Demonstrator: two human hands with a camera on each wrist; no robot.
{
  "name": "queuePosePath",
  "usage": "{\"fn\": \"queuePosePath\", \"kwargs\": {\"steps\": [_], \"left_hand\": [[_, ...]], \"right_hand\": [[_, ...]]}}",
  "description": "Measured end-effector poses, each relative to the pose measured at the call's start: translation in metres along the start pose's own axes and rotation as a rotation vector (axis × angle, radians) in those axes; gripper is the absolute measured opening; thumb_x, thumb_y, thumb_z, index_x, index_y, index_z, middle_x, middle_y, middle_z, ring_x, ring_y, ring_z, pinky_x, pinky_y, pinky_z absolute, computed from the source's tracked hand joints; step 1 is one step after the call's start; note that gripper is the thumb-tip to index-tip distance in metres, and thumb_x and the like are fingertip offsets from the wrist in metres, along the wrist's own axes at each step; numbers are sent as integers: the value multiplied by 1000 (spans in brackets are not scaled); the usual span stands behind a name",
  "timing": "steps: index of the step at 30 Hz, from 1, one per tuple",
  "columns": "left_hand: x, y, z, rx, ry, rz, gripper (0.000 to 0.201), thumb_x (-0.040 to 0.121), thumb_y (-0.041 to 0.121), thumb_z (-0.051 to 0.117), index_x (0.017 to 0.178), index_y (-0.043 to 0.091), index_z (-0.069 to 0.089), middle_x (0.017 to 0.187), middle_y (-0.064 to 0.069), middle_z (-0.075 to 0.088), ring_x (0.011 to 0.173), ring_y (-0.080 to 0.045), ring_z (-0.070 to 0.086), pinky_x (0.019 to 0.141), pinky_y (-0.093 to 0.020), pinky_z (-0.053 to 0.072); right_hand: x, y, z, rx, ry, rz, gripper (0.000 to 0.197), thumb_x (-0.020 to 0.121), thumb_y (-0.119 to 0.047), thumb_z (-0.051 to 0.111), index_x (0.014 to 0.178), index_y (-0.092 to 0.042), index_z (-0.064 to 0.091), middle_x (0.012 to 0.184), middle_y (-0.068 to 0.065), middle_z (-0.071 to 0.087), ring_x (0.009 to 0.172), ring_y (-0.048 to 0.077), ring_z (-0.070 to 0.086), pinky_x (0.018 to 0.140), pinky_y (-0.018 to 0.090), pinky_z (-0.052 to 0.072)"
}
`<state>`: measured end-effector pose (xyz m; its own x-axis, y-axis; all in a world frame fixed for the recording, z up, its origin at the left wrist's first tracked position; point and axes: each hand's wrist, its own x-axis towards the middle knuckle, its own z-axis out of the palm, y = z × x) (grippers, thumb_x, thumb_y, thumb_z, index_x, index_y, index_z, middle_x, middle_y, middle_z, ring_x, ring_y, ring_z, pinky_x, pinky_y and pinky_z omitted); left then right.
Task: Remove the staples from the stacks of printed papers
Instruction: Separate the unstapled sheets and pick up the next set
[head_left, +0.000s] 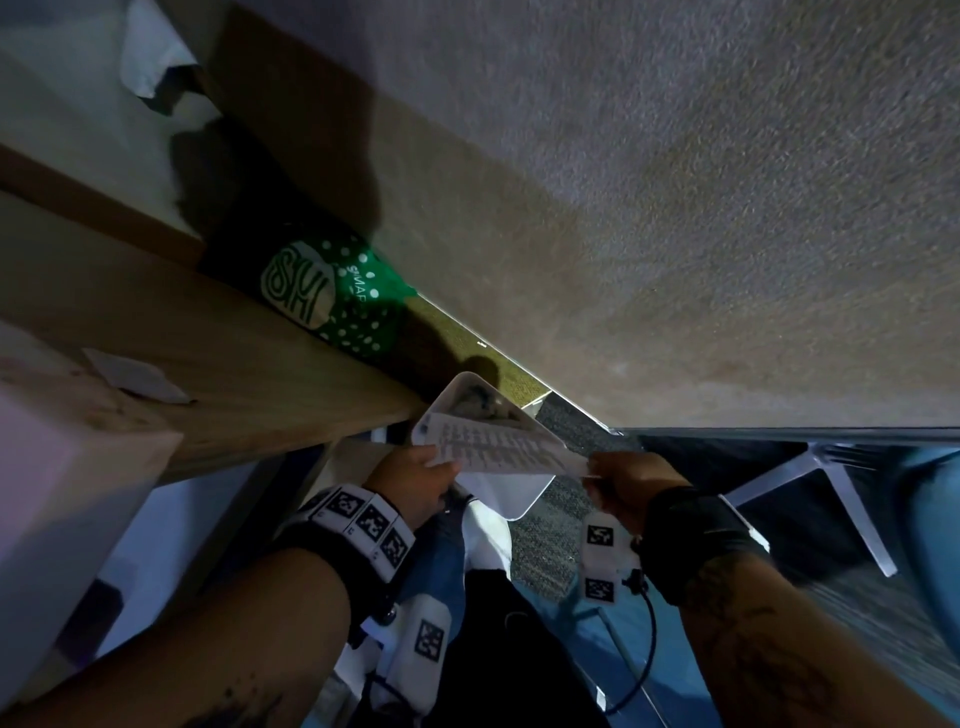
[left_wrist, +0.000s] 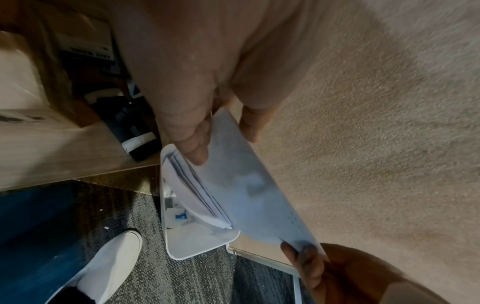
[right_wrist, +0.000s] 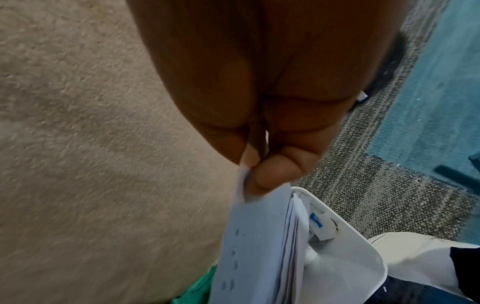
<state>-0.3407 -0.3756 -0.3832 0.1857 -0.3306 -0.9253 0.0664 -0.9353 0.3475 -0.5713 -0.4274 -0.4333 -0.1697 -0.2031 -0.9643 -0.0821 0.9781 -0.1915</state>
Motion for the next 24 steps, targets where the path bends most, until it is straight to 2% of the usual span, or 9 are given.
{"fn": "queuePosePath", "kwargs": {"steps": [2, 4, 8, 11, 13, 16, 19, 22, 24], "left_hand": [[6, -5, -4, -27, 22, 9, 32, 94, 11, 58, 126, 9, 54, 112, -13, 59, 109, -29, 56, 102, -39, 43], [11, -9, -7, 17, 14, 36, 37, 91, 15, 63, 127, 12, 55, 125, -14, 59, 117, -28, 55, 108, -44, 40], [20, -16, -6, 146, -62, 130, 68, 65, 39, 73, 124, 13, 56, 119, -7, 65, 112, -25, 60, 102, -45, 46], [14, -11, -1, 242, -75, 164, 41, 83, 16, 70, 120, 2, 59, 106, -12, 64, 97, -21, 59, 82, -27, 44], [15, -13, -1, 241, -40, 185, 53, 74, 29, 71, 116, 0, 61, 106, -17, 66, 99, -29, 62, 86, -36, 49], [14, -10, -1, 234, -16, 155, 68, 66, 41, 71, 123, 6, 58, 115, -17, 66, 108, -31, 62, 100, -42, 47], [2, 3, -2, 301, 31, 145, 41, 89, 20, 63, 128, 10, 54, 111, -7, 64, 108, -25, 59, 91, -26, 42], [-14, 14, 3, 316, 30, 228, 13, 93, 10, 58, 96, 22, 60, 83, 6, 55, 108, -26, 58, 96, -27, 38], [-32, 25, 9, 318, 33, 309, 16, 94, 5, 55, 104, 14, 62, 94, 6, 53, 109, -21, 55, 86, -19, 36]], "right_hand": [[3, -3, 8, 61, -31, -26, 11, 92, 9, 50, 85, 6, 58, 67, 20, 58, 55, 25, 56, 35, 19, 46], [4, -6, 12, 116, -76, -40, 11, 93, 7, 51, 84, 5, 57, 78, 21, 59, 63, 28, 60, 42, 23, 52], [8, -7, 14, -20, -143, -41, 24, 93, -12, 61, 117, -7, 57, 100, 11, 63, 82, 30, 65, 60, 34, 55], [12, -6, 9, -194, -138, -56, 21, 94, -20, 63, 114, -18, 57, 110, 9, 65, 95, 26, 63, 81, 39, 52], [12, -6, 8, -256, -142, -69, 30, 94, -23, 63, 122, -17, 57, 116, 9, 65, 99, 24, 63, 86, 39, 52], [9, -6, 9, -273, -145, -129, 44, 96, -21, 59, 138, -17, 48, 117, 9, 63, 98, 24, 62, 84, 36, 51], [1, -11, 13, -244, -128, -219, 42, 95, -16, 59, 136, -12, 51, 107, 12, 64, 80, 21, 63, 67, 30, 48], [-9, -20, 14, -244, -103, -309, 36, 92, -8, 60, 128, -7, 57, 97, 13, 63, 66, 18, 59, 60, 28, 46], [-20, -30, 13, -311, -92, -408, 37, 90, -7, 63, 127, -4, 59, 96, 11, 65, 65, 17, 59, 60, 26, 48]]}}
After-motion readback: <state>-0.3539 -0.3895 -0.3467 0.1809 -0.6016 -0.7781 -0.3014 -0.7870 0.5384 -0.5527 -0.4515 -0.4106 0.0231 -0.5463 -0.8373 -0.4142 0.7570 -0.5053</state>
